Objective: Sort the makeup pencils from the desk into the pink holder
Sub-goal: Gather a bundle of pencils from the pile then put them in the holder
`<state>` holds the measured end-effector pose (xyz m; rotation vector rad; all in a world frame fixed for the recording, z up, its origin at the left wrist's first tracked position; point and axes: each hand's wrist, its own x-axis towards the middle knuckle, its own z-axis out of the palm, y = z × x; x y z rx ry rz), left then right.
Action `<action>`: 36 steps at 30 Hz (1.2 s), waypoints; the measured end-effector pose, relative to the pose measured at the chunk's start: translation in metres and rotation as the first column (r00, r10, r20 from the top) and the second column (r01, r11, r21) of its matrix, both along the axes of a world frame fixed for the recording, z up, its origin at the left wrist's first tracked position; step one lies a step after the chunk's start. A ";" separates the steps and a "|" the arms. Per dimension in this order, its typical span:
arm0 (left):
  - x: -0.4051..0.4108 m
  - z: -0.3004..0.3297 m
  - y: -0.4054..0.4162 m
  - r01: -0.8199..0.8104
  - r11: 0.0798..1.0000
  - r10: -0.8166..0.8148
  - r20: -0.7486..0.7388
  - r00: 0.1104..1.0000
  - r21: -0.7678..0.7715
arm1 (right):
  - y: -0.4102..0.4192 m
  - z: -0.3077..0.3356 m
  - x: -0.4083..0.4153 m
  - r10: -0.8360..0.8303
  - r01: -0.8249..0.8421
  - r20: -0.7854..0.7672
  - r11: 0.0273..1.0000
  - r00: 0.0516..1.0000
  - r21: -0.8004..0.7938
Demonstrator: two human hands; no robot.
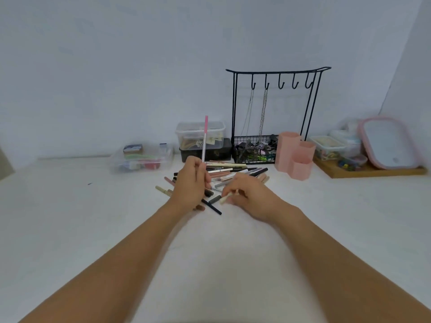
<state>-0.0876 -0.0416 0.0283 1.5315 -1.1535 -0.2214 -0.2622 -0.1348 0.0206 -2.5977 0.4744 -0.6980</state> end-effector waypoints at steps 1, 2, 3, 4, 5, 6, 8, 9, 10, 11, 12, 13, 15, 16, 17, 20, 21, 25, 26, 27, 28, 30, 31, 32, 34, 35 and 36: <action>-0.006 0.001 -0.004 0.016 1.000 -0.017 -0.033 0.999 -0.026 | 0.002 0.002 0.002 -0.008 0.000 0.101 0.997 0.995 0.078; -0.012 0.001 -0.008 0.026 0.998 -0.030 -0.086 0.996 -0.049 | 0.003 0.006 0.004 -0.042 0.014 0.215 0.991 0.976 0.131; -0.018 -0.002 -0.012 0.023 0.997 -0.032 -0.138 0.990 -0.070 | 0.003 0.011 0.007 -0.089 0.037 0.339 0.987 0.936 0.158; -0.023 -0.007 -0.015 0.014 0.997 -0.028 -0.182 0.983 -0.079 | 0.003 0.015 0.009 -0.142 0.074 0.447 0.983 0.883 0.167; -0.028 -0.011 -0.017 0.008 0.997 -0.026 -0.223 0.975 -0.079 | 0.001 0.020 0.010 -0.186 0.081 0.535 0.974 0.824 0.214; -0.030 -0.013 -0.018 0.019 0.997 -0.038 -0.261 0.965 -0.078 | -0.001 0.025 0.010 -0.236 0.056 0.598 0.951 0.766 0.304; -0.029 -0.011 -0.015 0.097 0.992 -0.117 -0.317 0.941 -0.078 | -0.005 0.031 0.008 -0.355 -0.070 0.662 0.848 0.660 0.525; -0.027 -0.010 -0.012 0.148 0.986 -0.165 -0.333 0.928 -0.076 | -0.006 0.032 0.007 -0.405 -0.148 0.662 0.775 0.631 0.615; -0.025 -0.010 -0.008 0.201 0.977 -0.212 -0.341 0.916 -0.066 | -0.005 0.033 0.006 -0.435 -0.213 0.646 0.702 0.628 0.680; -0.024 -0.010 -0.003 0.252 0.967 -0.252 -0.338 0.907 -0.047 | -0.004 0.033 0.006 -0.446 -0.276 0.631 0.632 0.635 0.724; -0.024 -0.011 0.000 0.293 0.956 -0.285 -0.328 0.901 -0.024 | -0.003 0.033 0.006 -0.436 -0.324 0.618 0.576 0.655 0.750; -0.025 -0.012 0.003 0.325 0.946 -0.309 -0.317 0.897 -0.002 | -0.002 0.033 0.006 -0.415 -0.359 0.610 0.537 0.675 0.763; -0.028 -0.011 0.007 0.345 0.938 -0.322 -0.272 0.907 0.041 | 0.001 0.033 0.009 -0.368 -0.407 0.610 0.496 0.702 0.767; -0.030 -0.011 0.007 0.343 0.937 -0.319 -0.244 0.916 0.062 | 0.003 0.033 0.011 -0.354 -0.425 0.614 0.481 0.706 0.766; -0.031 -0.011 0.006 0.344 0.936 -0.320 -0.230 0.919 0.072 | 0.005 0.032 0.012 -0.346 -0.437 0.616 0.472 0.707 0.766; -0.033 -0.014 0.004 0.368 0.927 -0.347 -0.207 0.915 0.070 | 0.004 0.030 0.014 -0.339 -0.414 0.612 0.500 0.715 0.761; -0.033 -0.015 0.003 0.376 0.924 -0.357 -0.196 0.913 0.066 | 0.003 0.029 0.013 -0.336 -0.393 0.609 0.526 0.719 0.754; -0.030 -0.018 0.000 0.412 0.908 -0.394 -0.166 0.904 0.083 | -0.005 0.027 0.012 -0.302 -0.314 0.582 0.612 0.755 0.726; -0.030 -0.017 0.000 0.427 0.900 -0.410 -0.161 0.898 0.090 | -0.007 0.027 0.011 -0.292 -0.304 0.568 0.616 0.769 0.727; -0.031 -0.017 0.000 0.438 0.894 -0.421 -0.152 0.894 0.098 | -0.008 0.026 0.011 -0.278 -0.300 0.552 0.610 0.786 0.734; -0.032 -0.017 0.001 0.437 0.893 -0.421 -0.146 0.895 0.110 | -0.009 0.025 0.010 -0.263 -0.289 0.530 0.607 0.806 0.740; -0.033 -0.017 0.002 0.408 0.905 -0.388 -0.163 0.907 0.116 | -0.012 0.025 0.006 -0.248 -0.185 0.461 0.682 0.852 0.708; -0.032 -0.016 0.002 0.379 0.920 -0.355 -0.199 0.914 0.102 | -0.017 0.026 0.002 -0.254 -0.057 0.403 0.784 0.880 0.618; -0.031 -0.015 0.001 0.345 0.935 -0.315 -0.257 0.914 0.079 | -0.022 0.026 -0.004 -0.266 0.098 0.319 0.885 0.910 0.456; -0.027 -0.011 -0.001 0.274 0.961 -0.237 -0.412 0.880 0.033 | -0.032 0.027 -0.013 -0.272 0.264 0.056 0.958 0.961 0.111; -0.025 -0.009 -0.002 0.241 0.970 -0.202 -0.469 0.860 0.023 | -0.034 0.027 -0.016 -0.267 0.269 -0.094 0.963 0.959 0.017; -0.022 -0.007 -0.002 0.212 0.977 -0.171 -0.505 0.846 0.023 | -0.034 0.024 -0.017 -0.255 0.255 -0.210 0.967 0.944 -0.029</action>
